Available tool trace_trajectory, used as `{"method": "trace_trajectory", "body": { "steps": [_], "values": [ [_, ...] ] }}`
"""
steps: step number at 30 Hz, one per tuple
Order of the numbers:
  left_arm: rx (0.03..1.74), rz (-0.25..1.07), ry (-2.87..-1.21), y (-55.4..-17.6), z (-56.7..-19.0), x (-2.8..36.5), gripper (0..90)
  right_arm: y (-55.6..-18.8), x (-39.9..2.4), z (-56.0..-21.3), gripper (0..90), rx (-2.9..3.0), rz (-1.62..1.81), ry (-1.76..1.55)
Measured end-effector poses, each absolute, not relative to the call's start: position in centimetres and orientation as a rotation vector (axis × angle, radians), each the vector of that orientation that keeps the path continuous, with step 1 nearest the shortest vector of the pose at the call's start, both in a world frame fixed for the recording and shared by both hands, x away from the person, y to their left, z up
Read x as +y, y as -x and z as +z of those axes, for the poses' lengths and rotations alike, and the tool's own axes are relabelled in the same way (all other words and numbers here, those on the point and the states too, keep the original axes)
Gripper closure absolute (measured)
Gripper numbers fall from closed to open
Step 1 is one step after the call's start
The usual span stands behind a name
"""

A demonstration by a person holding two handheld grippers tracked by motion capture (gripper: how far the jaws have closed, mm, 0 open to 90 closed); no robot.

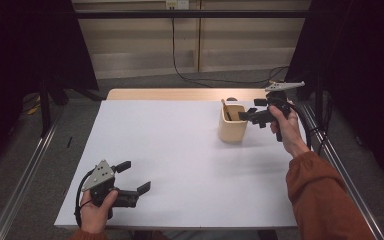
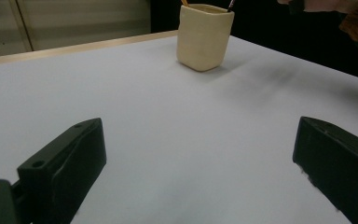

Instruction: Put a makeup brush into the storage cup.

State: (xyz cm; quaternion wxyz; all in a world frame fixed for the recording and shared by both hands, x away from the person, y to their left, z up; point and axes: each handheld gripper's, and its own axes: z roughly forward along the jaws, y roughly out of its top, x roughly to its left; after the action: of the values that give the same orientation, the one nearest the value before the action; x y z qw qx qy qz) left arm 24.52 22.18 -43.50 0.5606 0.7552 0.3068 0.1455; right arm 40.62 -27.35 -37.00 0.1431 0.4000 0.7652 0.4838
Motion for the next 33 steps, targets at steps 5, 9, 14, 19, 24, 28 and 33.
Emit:
{"method": "trace_trajectory", "body": {
  "steps": [5, 9, 14, 19, 24, 28, 33],
  "values": [
    [0.721, 0.347, -1.781, -24.4, -43.4, 22.2, 2.5, -40.0, -27.5, -37.1, 2.1, 2.196, 1.391, -1.157],
    [0.72, 0.348, -1.774, -24.4, -43.4, 22.3, 2.5, -39.4, -27.8, -37.2, 2.5, 2.184, 1.401, -1.156],
    [0.727, 0.353, -1.766, -24.3, -43.3, 22.3, 2.5, -38.5, -28.0, -37.3, 2.1, 2.18, 1.414, -1.149],
    [0.738, 0.363, -1.754, -24.3, -43.3, 22.4, 2.1, -37.4, -28.4, -37.7, 2.3, 2.172, 1.443, -1.152],
    [0.746, 0.369, -1.745, -24.3, -43.3, 22.4, 2.1, -36.2, -29.0, -38.1, 2.1, 2.143, 1.449, -1.169],
    [0.748, 0.37, -1.744, -24.2, -43.3, 22.5, 2.1, -35.3, -29.3, -38.5, 2.2, 2.132, 1.457, -1.176],
    [0.749, 0.373, -1.738, -24.2, -43.2, 22.5, 2.1, -34.3, -29.5, -38.8, 2.2, 2.12, 1.473, -1.178]
  ]
}}
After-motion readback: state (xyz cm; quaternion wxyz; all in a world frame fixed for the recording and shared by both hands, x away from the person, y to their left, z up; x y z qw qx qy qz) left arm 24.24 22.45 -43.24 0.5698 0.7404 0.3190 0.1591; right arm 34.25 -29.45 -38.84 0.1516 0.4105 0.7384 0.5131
